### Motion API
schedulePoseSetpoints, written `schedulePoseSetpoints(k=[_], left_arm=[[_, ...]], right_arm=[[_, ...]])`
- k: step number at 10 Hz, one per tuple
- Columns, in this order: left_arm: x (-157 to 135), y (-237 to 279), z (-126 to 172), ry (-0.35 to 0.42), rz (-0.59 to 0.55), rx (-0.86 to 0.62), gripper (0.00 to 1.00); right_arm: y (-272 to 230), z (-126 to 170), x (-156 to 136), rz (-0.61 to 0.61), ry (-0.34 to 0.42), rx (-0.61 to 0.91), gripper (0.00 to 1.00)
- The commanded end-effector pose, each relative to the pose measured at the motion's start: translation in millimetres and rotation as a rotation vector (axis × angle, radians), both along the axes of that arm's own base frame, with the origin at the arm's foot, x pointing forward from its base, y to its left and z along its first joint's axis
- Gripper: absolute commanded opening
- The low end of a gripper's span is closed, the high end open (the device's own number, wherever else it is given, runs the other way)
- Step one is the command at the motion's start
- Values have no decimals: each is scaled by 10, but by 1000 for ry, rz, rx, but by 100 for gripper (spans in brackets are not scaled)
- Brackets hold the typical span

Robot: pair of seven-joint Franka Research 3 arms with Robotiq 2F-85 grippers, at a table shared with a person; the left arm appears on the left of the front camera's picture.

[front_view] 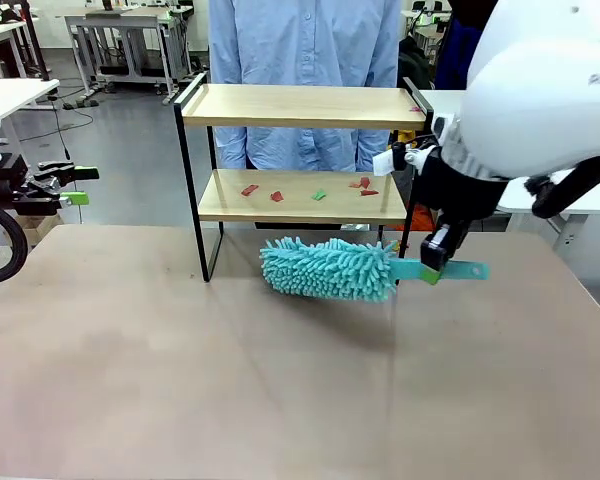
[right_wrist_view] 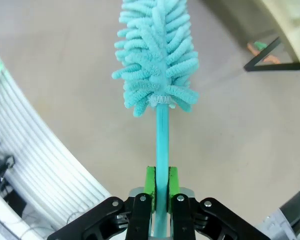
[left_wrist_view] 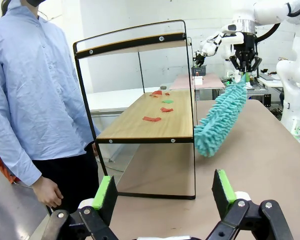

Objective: Clean the shelf.
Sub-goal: Clean the specific section of the Shelf indicated by the human with the Duster.

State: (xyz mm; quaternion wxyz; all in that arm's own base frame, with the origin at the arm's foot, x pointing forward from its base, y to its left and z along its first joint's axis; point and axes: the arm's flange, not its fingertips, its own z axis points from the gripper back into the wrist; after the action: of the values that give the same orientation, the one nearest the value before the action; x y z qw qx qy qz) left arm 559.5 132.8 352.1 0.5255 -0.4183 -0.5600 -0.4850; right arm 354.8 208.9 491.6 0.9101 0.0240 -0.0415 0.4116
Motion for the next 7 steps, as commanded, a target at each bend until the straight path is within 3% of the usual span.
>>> schedulePoseSetpoints(k=[1, 5, 7], left_arm=[[-24, -12, 25, -13, 1, -2, 100], [-24, -12, 25, -13, 1, -2, 100], [-24, -12, 25, -13, 1, -2, 100]], right_arm=[[-168, 236, -225, 74, 56, 0, 13], [-310, 581, -856, 228, 99, -118, 13], [-441, 679, -1021, 259, 113, -166, 13]])
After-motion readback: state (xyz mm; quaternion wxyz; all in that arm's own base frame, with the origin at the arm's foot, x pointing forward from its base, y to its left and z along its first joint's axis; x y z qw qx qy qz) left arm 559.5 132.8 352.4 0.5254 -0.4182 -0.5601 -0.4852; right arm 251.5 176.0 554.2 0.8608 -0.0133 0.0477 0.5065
